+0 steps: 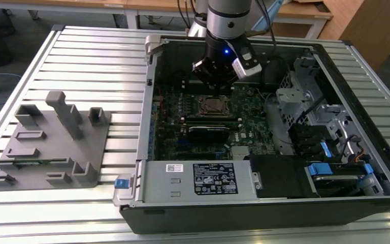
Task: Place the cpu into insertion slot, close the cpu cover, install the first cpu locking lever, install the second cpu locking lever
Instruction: 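Install the second cpu locking lever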
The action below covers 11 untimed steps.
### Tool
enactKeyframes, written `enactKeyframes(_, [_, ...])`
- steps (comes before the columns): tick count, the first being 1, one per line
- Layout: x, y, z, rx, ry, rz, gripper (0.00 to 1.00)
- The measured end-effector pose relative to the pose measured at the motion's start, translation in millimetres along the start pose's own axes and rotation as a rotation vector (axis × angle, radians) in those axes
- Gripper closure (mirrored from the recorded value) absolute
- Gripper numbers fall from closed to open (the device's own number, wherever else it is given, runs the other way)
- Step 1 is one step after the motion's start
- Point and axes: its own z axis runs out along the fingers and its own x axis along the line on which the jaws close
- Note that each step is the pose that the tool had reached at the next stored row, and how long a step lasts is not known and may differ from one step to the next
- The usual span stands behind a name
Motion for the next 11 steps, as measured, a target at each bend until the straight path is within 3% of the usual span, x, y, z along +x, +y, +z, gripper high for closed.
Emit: enactKeyframes(11, [0.0,-2.2,-0.1,0.0,0.0,0.0,0.89])
